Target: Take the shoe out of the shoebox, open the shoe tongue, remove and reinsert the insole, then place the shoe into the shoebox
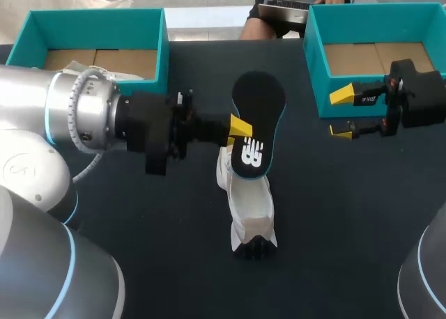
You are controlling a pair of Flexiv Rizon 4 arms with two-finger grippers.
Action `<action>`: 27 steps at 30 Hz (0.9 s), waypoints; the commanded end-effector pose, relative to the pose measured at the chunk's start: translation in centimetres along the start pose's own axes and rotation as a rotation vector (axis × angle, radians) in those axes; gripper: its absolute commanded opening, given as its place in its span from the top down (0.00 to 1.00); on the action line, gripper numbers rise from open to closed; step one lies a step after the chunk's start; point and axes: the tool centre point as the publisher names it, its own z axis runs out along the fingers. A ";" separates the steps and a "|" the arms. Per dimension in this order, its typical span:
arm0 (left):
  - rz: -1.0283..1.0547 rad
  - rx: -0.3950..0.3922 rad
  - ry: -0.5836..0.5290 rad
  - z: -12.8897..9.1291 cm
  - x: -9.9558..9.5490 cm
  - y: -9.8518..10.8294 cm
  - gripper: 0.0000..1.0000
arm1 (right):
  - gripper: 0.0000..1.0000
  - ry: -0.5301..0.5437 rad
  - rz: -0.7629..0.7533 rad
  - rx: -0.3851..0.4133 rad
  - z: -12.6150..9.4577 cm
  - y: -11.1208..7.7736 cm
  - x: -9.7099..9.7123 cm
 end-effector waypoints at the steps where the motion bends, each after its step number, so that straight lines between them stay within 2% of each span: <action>1: 0.069 -0.067 -0.049 0.3 2.9 -0.9 1.00 | 0.00 0.034 0.027 0.005 1.2 0.3 -1.0; 2: 0.115 -0.077 -0.050 0.5 3.3 -0.9 1.00 | 0.00 0.042 0.031 0.009 1.4 0.4 -1.1; 4: 0.074 -0.054 -0.087 0.8 4.0 -0.7 1.00 | 0.00 0.066 0.042 0.025 2.1 0.5 -1.2; 6: 0.107 -0.075 -0.052 1.4 4.7 -0.7 1.00 | 0.00 0.075 0.050 0.054 2.8 0.8 -1.1; 8: 0.081 -0.092 -0.062 1.9 5.1 -0.4 1.00 | 0.00 0.079 0.057 0.073 3.4 0.9 -0.8; 9: 0.078 -0.099 -0.061 2.2 5.4 -0.2 1.00 | 0.05 0.076 0.063 0.088 3.6 0.9 -0.6; 10: 0.079 -0.112 -0.060 2.6 5.6 0.0 1.00 | 0.23 0.079 0.063 0.096 3.9 1.0 -0.4; 12: 0.092 -0.129 -0.053 3.2 6.0 0.3 1.00 | 0.40 0.090 0.065 0.104 4.4 1.0 -0.2; 14: 0.096 -0.135 -0.052 3.8 6.1 0.3 1.00 | 0.44 0.103 0.067 0.115 4.9 1.0 0.0; 15: 0.098 -0.146 -0.049 4.2 6.2 0.4 1.00 | 0.51 0.111 0.070 0.119 5.1 1.0 0.0; 17: 0.100 -0.167 -0.049 4.7 6.3 0.5 1.00 | 0.56 0.121 0.073 0.129 5.6 1.1 -0.1; 21: 0.095 -0.192 -0.062 5.8 6.3 1.2 1.00 | 0.60 0.133 0.074 0.130 6.4 1.0 -0.1; 27: 0.136 -0.205 -0.054 7.4 5.7 2.9 1.00 | 0.58 0.152 0.079 0.126 7.1 0.5 0.1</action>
